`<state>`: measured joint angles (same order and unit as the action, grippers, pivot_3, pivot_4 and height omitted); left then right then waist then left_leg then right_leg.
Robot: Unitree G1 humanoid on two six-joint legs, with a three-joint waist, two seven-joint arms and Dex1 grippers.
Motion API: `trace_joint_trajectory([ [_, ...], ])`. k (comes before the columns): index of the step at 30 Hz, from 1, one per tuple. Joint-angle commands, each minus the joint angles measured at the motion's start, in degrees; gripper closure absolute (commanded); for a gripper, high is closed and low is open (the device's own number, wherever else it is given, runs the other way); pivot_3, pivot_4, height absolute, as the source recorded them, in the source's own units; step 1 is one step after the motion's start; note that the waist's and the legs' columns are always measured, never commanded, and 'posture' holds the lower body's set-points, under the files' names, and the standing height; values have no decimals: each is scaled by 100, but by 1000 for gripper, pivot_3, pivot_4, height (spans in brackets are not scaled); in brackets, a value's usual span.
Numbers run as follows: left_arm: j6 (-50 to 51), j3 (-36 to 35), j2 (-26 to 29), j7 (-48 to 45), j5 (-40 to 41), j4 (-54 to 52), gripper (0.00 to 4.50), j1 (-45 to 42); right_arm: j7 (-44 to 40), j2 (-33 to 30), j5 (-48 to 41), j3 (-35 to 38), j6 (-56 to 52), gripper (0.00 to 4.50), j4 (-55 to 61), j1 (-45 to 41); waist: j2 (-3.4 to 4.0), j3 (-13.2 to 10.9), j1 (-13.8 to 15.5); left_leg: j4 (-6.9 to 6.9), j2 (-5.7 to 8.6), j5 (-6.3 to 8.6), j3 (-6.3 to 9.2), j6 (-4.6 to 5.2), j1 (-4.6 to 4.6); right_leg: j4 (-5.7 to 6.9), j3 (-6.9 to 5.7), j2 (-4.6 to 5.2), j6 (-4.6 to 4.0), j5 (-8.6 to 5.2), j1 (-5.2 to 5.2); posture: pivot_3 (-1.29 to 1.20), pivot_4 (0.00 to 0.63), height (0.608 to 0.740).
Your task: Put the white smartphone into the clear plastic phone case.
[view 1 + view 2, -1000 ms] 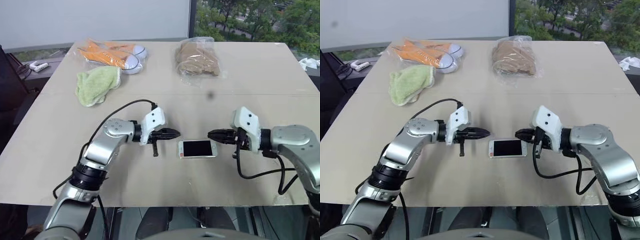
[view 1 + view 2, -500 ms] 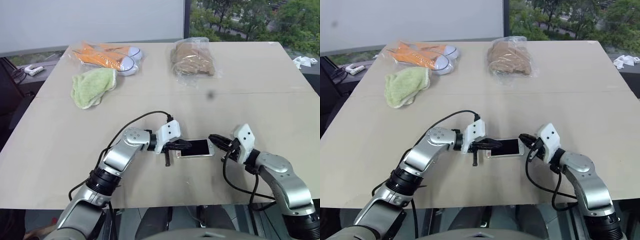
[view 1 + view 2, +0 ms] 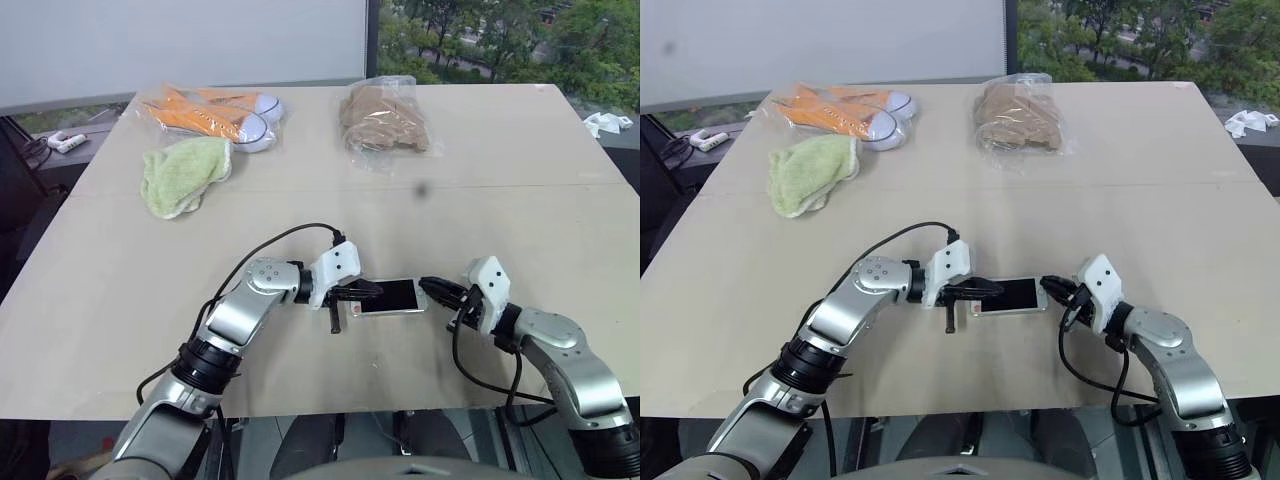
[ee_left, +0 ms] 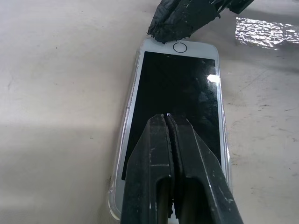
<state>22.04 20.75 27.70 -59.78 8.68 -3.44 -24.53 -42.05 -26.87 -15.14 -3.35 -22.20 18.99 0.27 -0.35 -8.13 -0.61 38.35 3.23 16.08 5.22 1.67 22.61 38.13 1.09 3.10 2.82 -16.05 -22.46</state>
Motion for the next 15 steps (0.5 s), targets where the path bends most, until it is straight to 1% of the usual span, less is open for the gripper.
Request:
trace_joint_trajectory([
  [1,11,50,56,17,-77,-28,4433,80,-139,-131,59,-238,-28,4500,-37,65,0,1,0,0,0,0,0,0,0,0,0,0,0,0,0,0,150,740],
  [6,24,41,66,37,-80,-58,4433,97,-74,-358,246,-477,-335,4500,-115,-52,-1,4,-9,0,0,0,-2,0,-15,0,2,0,0,0,12,0,150,740],
  [10,32,23,75,66,-90,-90,4433,130,-158,-490,241,-706,-616,4500,-44,-220,-2,4,-17,-11,-4,3,-2,4,-80,-13,1,-1,0,-1,76,0,150,740],
  [12,40,12,81,81,-98,-115,4433,154,-168,-578,246,-780,-807,4500,-5,-253,-4,6,-18,-10,-5,12,-2,20,-84,-11,2,-2,0,-1,79,0,150,740],
  [15,45,-3,100,103,-96,-139,4433,176,-225,-780,304,-953,-1092,4500,32,-313,-5,8,-15,-9,-7,9,-1,15,-86,-9,2,-3,0,-1,79,0,150,740],
])
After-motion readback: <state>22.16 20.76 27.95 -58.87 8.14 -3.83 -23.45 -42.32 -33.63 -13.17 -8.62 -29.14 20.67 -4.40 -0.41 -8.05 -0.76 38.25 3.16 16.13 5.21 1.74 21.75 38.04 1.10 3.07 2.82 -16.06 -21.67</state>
